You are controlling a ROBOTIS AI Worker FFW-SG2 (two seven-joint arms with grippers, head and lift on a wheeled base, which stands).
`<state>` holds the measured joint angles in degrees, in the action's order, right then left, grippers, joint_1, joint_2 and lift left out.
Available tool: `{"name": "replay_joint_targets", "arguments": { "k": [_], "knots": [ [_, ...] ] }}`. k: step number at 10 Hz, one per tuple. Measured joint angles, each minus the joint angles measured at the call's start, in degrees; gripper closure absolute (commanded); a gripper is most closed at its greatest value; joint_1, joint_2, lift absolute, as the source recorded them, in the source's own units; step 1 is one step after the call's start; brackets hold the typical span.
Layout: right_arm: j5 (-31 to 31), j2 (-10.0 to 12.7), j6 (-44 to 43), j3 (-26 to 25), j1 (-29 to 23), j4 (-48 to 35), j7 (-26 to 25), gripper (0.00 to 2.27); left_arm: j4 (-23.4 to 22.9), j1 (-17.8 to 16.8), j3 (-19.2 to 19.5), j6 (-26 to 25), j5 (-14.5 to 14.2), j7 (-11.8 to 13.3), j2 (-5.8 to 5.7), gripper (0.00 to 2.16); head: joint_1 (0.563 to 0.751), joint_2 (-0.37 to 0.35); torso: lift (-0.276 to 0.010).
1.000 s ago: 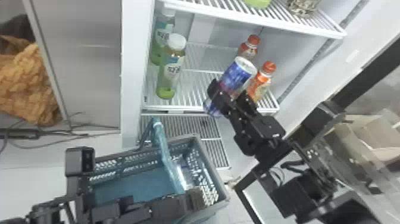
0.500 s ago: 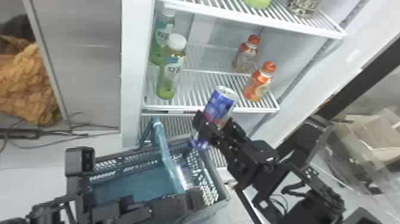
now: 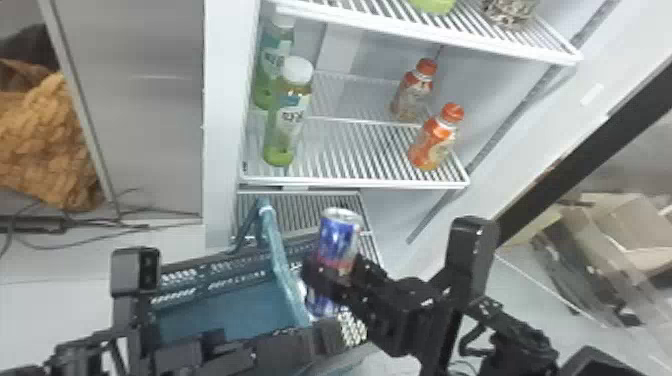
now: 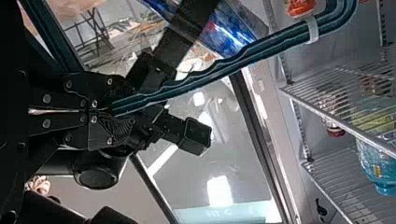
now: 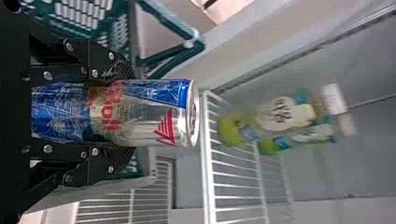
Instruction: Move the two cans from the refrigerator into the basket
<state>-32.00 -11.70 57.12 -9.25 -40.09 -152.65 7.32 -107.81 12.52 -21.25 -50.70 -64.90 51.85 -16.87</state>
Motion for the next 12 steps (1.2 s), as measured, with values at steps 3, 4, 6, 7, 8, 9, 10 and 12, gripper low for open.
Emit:
{"name": "replay_joint_targets", "arguments": {
  "k": [3,4,6,7,8,9,10,12],
  "knots": [
    [0.45,-0.16,3.09,0.11,1.11,0.85,0.42,0.59,-0.01,-0.01,-0.04,-0.06,-0.01,0.00,-0.16,1.16,0.695,-0.350,-0.276],
    [0.49,-0.16,3.16,0.11,1.15,0.94,0.42,0.41,-0.01,-0.01,-0.09,-0.06,-0.02,0.00,-0.17,1.16,0.695,-0.350,-0.276],
    [0.93,-0.17,2.79,0.12,1.27,0.91,0.79,0.23,-0.01,-0.01,-0.13,-0.07,-0.07,-0.01,-0.21,1.16,0.695,-0.350,-0.276],
    [1.36,-0.16,1.14,0.11,1.24,0.97,1.08,0.21,-0.01,-0.01,-0.12,-0.07,-0.11,0.02,-0.23,1.16,0.695,-0.350,-0.276],
    [1.69,-0.11,-1.15,0.05,0.97,1.09,1.13,0.21,-0.01,-0.01,-0.12,-0.05,-0.12,0.00,-0.25,1.16,0.695,-0.350,-0.276],
    [2.15,0.04,-5.24,0.01,0.39,1.18,1.12,0.21,-0.02,-0.01,-0.07,0.00,-0.12,0.00,-0.25,1.16,0.695,-0.350,-0.276],
    [2.67,0.25,-9.76,0.00,-0.09,1.55,1.08,0.21,-0.02,0.02,-0.04,-0.01,-0.12,0.00,-0.22,1.16,0.695,-0.350,-0.276],
    [3.60,0.66,-22.83,0.00,-0.85,3.51,1.06,0.21,-0.01,0.13,0.02,-0.04,-0.12,0.00,-0.17,1.16,0.695,-0.350,-0.276]
  ]
}}
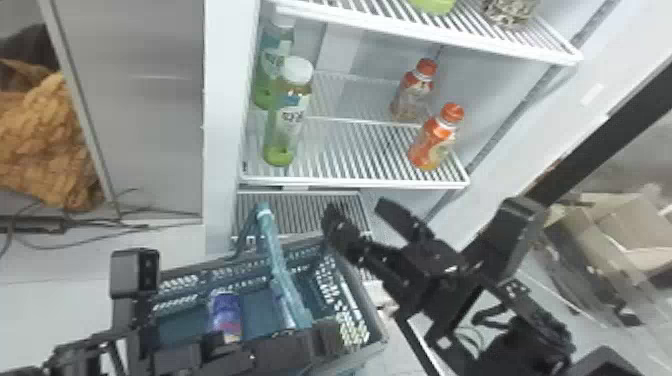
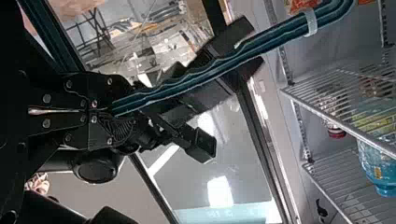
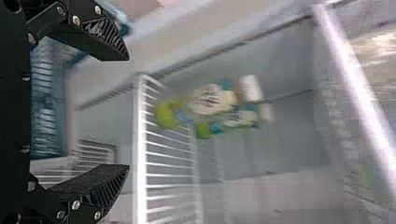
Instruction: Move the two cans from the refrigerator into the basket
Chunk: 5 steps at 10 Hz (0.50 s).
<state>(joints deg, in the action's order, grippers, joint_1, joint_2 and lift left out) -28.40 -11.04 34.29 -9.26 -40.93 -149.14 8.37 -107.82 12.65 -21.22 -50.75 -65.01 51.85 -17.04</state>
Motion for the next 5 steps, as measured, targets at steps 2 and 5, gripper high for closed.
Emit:
{"name": "replay_joint_targets", "arguments": {
  "k": [2,5],
  "knots": [
    [0.59,0.30,-10.36,0.02,-0.38,2.13,0.05,0.21,0.00,0.04,0.08,0.02,0.00,0.00,0.07,1.16,0.695,-0.350,-0.276],
    [4.39,0.80,-23.55,0.42,-1.03,5.64,-0.60,0.21,0.00,0.12,0.17,0.01,0.07,0.00,0.15,1.16,0.695,-0.350,-0.276]
  ]
}}
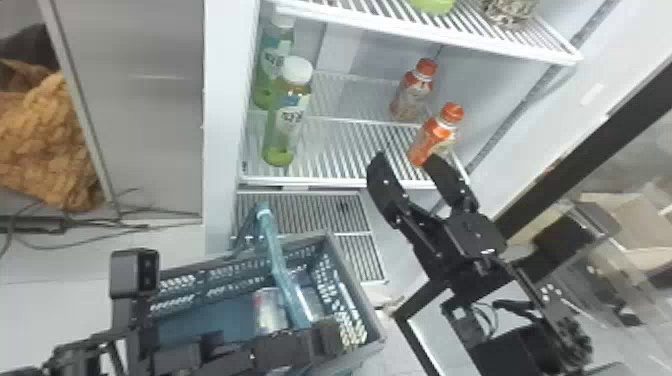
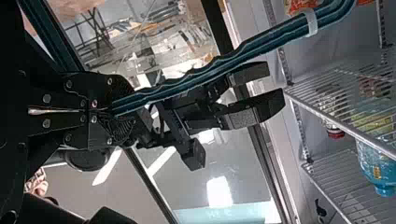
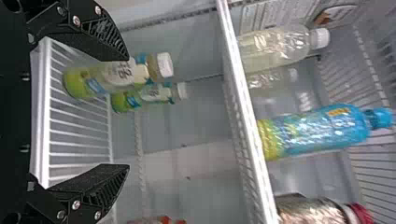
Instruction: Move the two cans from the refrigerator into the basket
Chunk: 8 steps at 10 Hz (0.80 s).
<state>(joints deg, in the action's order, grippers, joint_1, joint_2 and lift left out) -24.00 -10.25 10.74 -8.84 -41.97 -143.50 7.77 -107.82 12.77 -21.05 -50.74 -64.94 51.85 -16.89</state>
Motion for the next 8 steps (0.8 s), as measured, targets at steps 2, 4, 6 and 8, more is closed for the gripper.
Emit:
{"name": "replay_joint_targets", "arguments": {
  "k": [2,4,6,8],
  "knots": [
    [1.85,0.22,-6.00,0.98,-0.81,2.09,-1.99,0.21,0.01,0.01,0.07,0.03,0.04,0.00,0.03,1.16,0.695,-0.350,-0.276],
    [2.47,0.32,-9.20,1.99,-1.42,3.85,-3.24,0.21,0.02,0.02,0.14,0.12,0.17,0.00,0.11,1.16,0.695,-0.350,-0.276],
    [2.64,0.34,-9.35,2.70,-1.85,4.54,-4.10,0.21,0.03,0.02,0.14,0.13,0.26,0.00,0.14,1.16,0.695,-0.350,-0.276],
    [2.45,0.40,-8.29,2.78,-1.85,4.77,-4.27,0.21,0.03,0.02,0.14,0.25,0.23,0.00,0.20,1.16,0.695,-0.350,-0.276]
  ]
}}
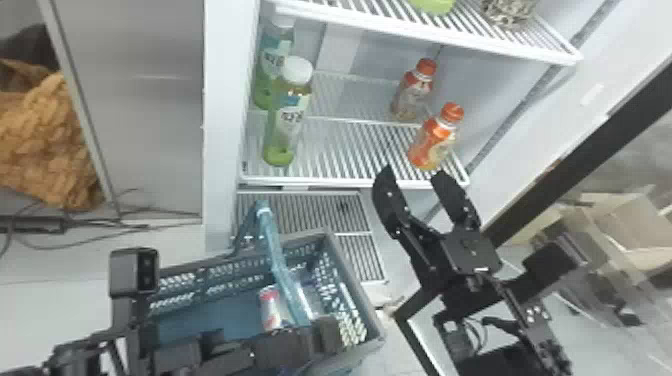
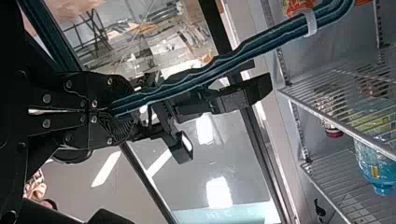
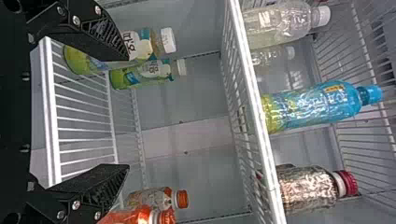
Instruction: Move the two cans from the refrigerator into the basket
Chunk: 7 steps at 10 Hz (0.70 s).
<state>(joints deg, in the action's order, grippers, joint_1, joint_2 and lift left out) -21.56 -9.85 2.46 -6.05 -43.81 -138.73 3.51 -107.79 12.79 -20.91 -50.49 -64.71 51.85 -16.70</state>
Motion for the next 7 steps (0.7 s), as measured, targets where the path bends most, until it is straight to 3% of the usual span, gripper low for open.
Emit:
{"name": "replay_joint_targets", "arguments": {
  "k": [7],
  "knots": [
    [0.00,0.01,0.22,-0.11,0.08,-0.14,0.00,0.21,-0.01,0.00,0.00,-0.11,-0.18,0.00,-0.07,1.16,0.695,-0.350,-0.276]
  ]
}}
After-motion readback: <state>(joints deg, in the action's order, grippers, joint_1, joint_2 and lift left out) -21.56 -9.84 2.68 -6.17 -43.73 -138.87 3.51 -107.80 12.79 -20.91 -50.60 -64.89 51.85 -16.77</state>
